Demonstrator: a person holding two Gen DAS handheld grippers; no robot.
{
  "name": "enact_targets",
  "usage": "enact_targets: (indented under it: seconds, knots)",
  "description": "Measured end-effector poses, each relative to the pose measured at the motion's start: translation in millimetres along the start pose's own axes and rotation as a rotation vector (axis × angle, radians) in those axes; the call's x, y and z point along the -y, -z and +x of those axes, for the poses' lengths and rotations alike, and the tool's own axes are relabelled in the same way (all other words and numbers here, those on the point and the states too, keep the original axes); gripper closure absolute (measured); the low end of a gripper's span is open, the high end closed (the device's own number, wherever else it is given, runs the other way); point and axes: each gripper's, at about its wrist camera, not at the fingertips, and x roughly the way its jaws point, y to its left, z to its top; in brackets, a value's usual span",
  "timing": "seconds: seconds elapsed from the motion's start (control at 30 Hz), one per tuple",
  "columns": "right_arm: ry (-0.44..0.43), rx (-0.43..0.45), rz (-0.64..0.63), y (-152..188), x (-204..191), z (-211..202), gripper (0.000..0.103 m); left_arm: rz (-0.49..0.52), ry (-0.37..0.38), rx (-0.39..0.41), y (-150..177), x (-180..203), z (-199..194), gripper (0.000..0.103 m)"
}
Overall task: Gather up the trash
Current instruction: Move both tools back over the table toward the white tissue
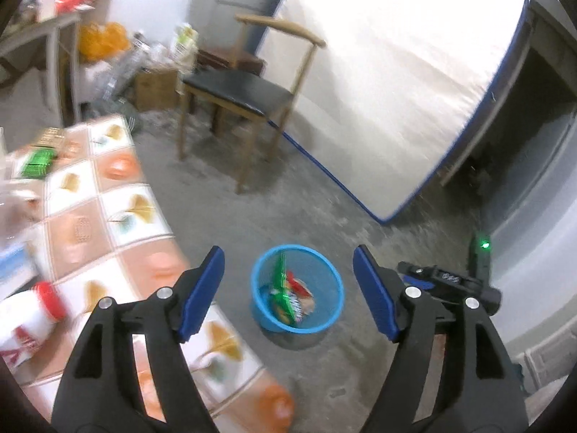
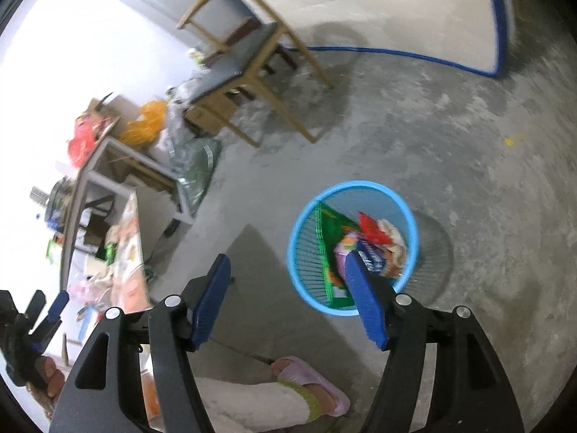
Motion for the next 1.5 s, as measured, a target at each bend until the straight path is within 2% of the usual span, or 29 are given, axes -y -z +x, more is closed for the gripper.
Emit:
enact_targets:
  seconds: [0.17, 0.33, 0.53, 0.63, 1.0, 1.2, 1.33, 1.43, 1.5]
  knots:
    - [-0.096, -0.006, -0.098, 0.8, -55.6, -9.7, 0.038, -0.045, -0.096, 0.090, 17.9, -35.1, -61.6, 0.028]
    - [-0.174, -0.050, -0.190, 8.6, -105.1, -7.6, 0.038, -0.085, -0.212, 0.168, 38.1, -66.3, -108.7, 0.026]
    - [-0.254, -0.151, -0.283, 27.8, -160.7, 8.5, 0.038, -0.194, -0.323, 0.243, 65.8, -112.0, -162.3, 0.023]
    - [-0.278, -0.197, -0.312, 39.6, -186.3, 17.3, 0.038, -0.248, -0.350, 0.261, 80.7, -132.3, -179.7, 0.023]
    - [-0.370, -0.372, -0.391, 82.5, -276.9, 62.9, 0.037, -0.395, -0.376, 0.290, 114.4, -196.9, -203.7, 0.023]
    - [-0.418, -0.458, -0.413, 102.7, -323.0, 90.2, 0.037, -0.417, -0.368, 0.295, 114.3, -217.2, -203.3, 0.023]
    - [-0.457, -0.540, -0.368, 111.5, -357.2, 114.4, 0.037, -0.440, -0.358, 0.301, 110.9, -235.8, -199.3, 0.023]
    - [-0.470, -0.555, -0.366, 114.3, -377.6, 127.2, 0.037, -0.450, -0.334, 0.306, 104.2, -245.9, -196.5, 0.023]
    - [-0.445, -0.554, -0.372, 115.9, -390.0, 141.4, 0.037, -0.452, -0.311, 0.312, 98.9, -251.2, -194.8, 0.023]
